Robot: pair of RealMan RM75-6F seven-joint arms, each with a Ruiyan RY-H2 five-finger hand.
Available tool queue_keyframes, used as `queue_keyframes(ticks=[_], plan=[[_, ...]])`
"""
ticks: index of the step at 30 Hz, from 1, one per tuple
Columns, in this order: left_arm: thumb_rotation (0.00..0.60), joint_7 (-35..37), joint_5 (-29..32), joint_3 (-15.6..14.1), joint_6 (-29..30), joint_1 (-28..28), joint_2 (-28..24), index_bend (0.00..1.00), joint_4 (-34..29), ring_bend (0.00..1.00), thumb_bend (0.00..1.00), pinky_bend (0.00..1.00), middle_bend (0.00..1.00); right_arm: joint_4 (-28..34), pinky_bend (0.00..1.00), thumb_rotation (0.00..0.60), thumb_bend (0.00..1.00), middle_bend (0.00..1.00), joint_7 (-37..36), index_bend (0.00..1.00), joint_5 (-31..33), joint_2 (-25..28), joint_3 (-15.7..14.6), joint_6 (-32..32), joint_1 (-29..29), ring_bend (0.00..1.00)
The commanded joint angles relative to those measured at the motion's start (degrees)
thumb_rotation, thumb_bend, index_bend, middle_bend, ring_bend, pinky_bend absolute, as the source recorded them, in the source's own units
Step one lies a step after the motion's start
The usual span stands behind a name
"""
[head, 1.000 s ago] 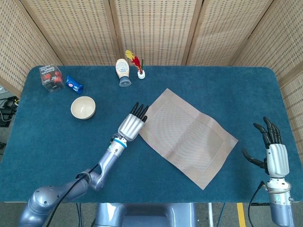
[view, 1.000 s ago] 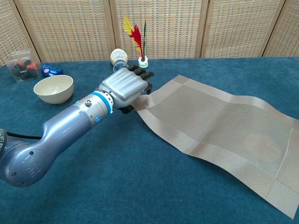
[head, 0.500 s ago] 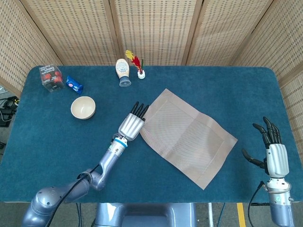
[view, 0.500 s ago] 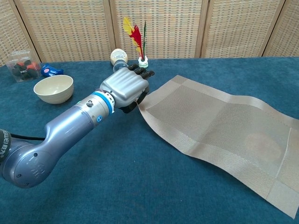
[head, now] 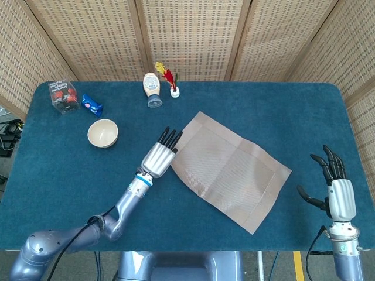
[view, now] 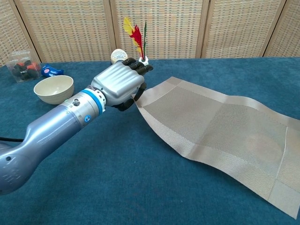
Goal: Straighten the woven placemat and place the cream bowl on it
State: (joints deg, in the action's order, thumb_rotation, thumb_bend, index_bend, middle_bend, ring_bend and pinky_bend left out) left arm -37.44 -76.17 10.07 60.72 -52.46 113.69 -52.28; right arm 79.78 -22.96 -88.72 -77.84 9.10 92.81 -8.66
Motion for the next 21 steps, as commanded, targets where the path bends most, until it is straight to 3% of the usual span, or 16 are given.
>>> queue_keyframes(ticks=[1,5,9,21], plan=[[0.600,-6.74,-0.11,-3.78,1.66,4.59,-8.02,0.63,-13.53,0.00,0.50,0.00,0.00,0.51,0.00,0.600,0.38,0.00,0.31,0.21,-0.52,0.20,-0.10,0.62,0.15,0.00],[0.600,-10.99,0.19,-6.76,2.39,7.36,-12.88,0.63,-22.75,0.00,0.50,0.00,0.00,1.20,0.00,0.600,0.38,0.00,1.21,0.21,-1.41,0.26,-0.53,1.23,0.30,0.00],[0.600,-11.12,-2.43,-10.03,4.59,9.80,-15.67,0.65,-27.90,0.00,0.50,0.00,0.00,1.75,0.00,0.600,0.38,0.00,2.10,0.21,-2.27,0.29,-1.04,1.45,0.32,0.00],[0.600,-9.09,-11.33,-18.04,11.28,16.68,-21.11,0.65,-35.71,0.00,0.50,0.00,0.00,3.49,0.00,0.600,0.38,0.00,3.97,0.21,-4.20,0.57,-2.15,2.52,0.69,0.00]])
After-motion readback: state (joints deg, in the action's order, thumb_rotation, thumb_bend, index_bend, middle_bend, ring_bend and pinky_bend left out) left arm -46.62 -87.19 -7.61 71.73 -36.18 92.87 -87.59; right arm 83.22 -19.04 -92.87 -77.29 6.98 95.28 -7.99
